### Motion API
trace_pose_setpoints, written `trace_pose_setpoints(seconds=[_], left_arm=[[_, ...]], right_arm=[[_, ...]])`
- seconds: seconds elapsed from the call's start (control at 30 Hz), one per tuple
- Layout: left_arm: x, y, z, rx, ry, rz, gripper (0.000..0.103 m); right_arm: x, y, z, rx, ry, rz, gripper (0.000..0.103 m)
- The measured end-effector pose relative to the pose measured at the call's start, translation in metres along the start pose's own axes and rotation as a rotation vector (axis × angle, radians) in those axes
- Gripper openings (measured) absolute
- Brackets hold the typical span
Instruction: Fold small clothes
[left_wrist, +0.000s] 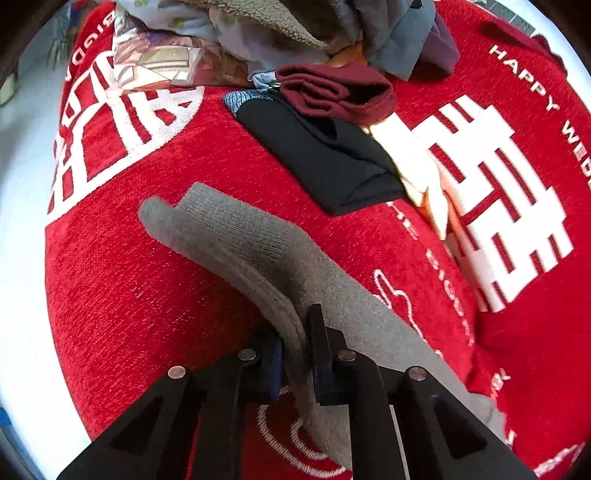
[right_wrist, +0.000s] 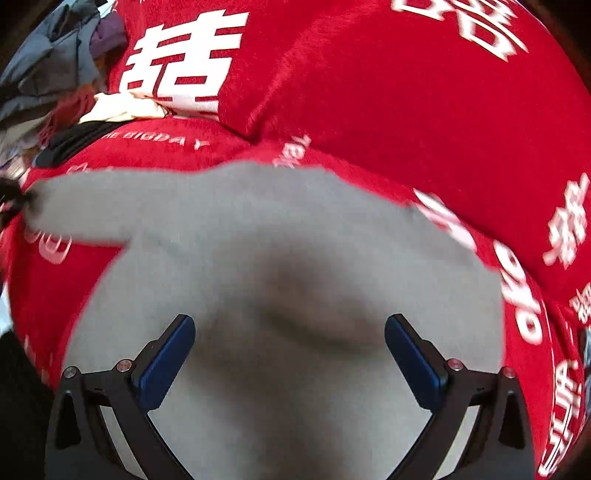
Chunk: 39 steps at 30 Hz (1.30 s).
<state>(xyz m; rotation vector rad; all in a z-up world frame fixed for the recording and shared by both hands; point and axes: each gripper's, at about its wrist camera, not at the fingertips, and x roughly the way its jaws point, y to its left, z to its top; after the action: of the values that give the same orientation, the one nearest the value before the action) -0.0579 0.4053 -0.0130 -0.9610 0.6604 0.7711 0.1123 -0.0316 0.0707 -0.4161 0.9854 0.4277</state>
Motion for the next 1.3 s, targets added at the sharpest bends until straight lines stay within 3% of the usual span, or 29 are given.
trace_pose_setpoints(seconds=[0.13,0.27,0.37,0.43,0.47,0.5,0.57,0.7,0.83,1.07,1.3], left_arm=[[-0.017,-0.009,0.000,0.045,-0.033,-0.042,0.013],[-0.031,-0.026,-0.003,0.133,-0.085,-0.029,0.013],[-0.039,-0.036,-0.005,0.178,-0.110,-0.023,0.013],[-0.044,-0.043,-0.004,0.199,-0.125,-0.022,0.013],[-0.048,-0.047,-0.004,0.208,-0.130,-0.022,0.013],[-0.051,-0.051,-0.004,0.216,-0.133,-0.024,0.013],[-0.058,-0.062,-0.005,0.237,-0.142,-0.030,0.013],[-0.068,-0.097,-0.022,0.318,-0.140,-0.041,0.013],[-0.067,-0.148,-0.058,0.430,-0.099,-0.060,0.012],[-0.071,-0.263,-0.150,0.648,-0.001,-0.121,0.011],[-0.108,-0.367,-0.257,0.845,0.013,-0.239,0.011]], right_arm=[[0.051,0.041,0.050,0.001,0.036,-0.006,0.102],[0.104,0.096,0.079,-0.045,0.101,-0.073,0.102],[0.116,0.136,0.080,-0.117,0.123,-0.066,0.102],[0.105,0.163,0.079,-0.230,0.065,-0.116,0.101],[0.098,0.165,0.081,-0.242,0.050,-0.071,0.101],[0.086,0.155,0.083,-0.194,0.051,0.084,0.101],[0.070,0.128,0.086,-0.080,0.054,0.196,0.101],[0.036,0.061,0.070,0.003,-0.011,0.097,0.101],[0.019,-0.011,0.028,0.079,0.005,-0.003,0.101],[-0.024,-0.141,-0.058,0.319,0.002,-0.080,0.101],[-0.055,-0.208,-0.098,0.405,-0.044,-0.132,0.101]])
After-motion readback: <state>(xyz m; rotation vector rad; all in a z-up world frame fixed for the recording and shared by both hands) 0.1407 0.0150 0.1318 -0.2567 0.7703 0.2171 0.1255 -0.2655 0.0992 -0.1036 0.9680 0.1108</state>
